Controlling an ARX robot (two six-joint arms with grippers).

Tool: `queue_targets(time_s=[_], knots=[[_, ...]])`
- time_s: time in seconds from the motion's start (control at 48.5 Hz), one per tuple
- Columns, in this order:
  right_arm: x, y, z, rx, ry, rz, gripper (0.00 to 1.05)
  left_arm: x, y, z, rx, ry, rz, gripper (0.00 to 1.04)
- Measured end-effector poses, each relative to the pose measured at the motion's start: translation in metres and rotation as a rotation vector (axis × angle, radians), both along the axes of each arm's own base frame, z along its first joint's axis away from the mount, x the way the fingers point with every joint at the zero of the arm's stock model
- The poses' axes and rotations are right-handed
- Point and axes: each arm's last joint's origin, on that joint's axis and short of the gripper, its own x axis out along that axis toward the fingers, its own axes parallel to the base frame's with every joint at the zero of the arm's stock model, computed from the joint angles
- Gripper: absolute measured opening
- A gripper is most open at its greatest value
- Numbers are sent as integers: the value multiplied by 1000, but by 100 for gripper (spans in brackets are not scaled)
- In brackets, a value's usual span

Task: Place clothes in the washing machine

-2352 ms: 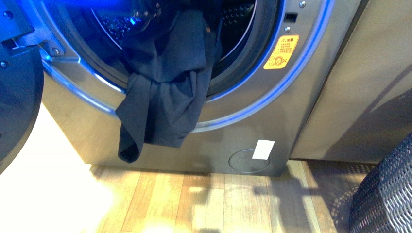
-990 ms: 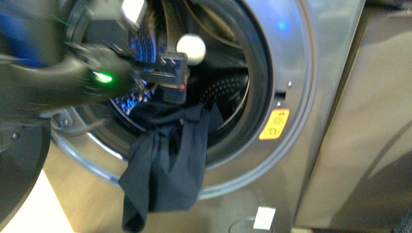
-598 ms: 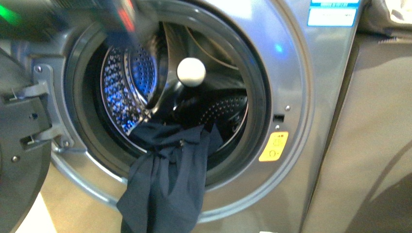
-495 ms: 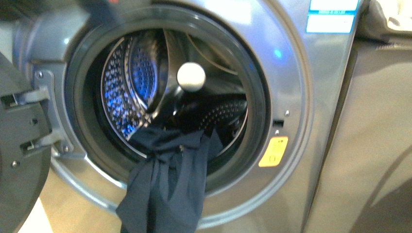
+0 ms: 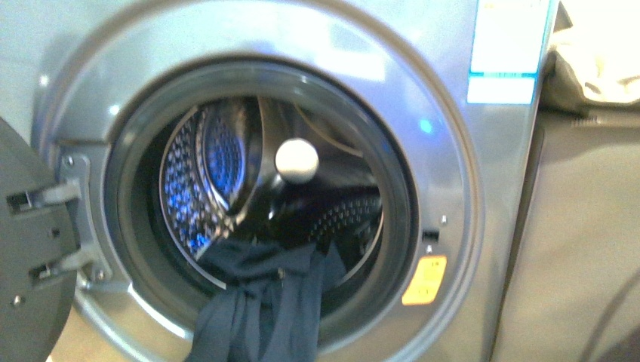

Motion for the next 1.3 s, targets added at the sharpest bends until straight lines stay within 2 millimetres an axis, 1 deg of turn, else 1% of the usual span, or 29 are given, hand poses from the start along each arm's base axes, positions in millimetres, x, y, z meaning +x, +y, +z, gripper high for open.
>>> queue_targets(time_s=[0.083, 0.124, 0.206, 0.371, 0.825, 0.908, 1.3], knots=[[0, 0, 0, 0, 0, 0, 2, -8, 3, -10, -1, 0, -3, 4], [0, 0, 0, 0, 0, 0, 2, -11, 7, -14, -1, -1, -21, 4], [0, 0, 0, 0, 0, 0, 2, -18, 15, -23, -1, -4, 3, 4], [0, 0, 0, 0, 0, 0, 2, -29, 15, -35, -1, -2, 2, 4], [0, 0, 0, 0, 0, 0, 2, -44, 15, -47, -1, -6, 2, 4], [0, 0, 0, 0, 0, 0, 2, -46, 15, -53, -1, -13, 2, 4], [0, 0, 0, 0, 0, 0, 2, -53, 15, -53, -1, -20, 2, 4]])
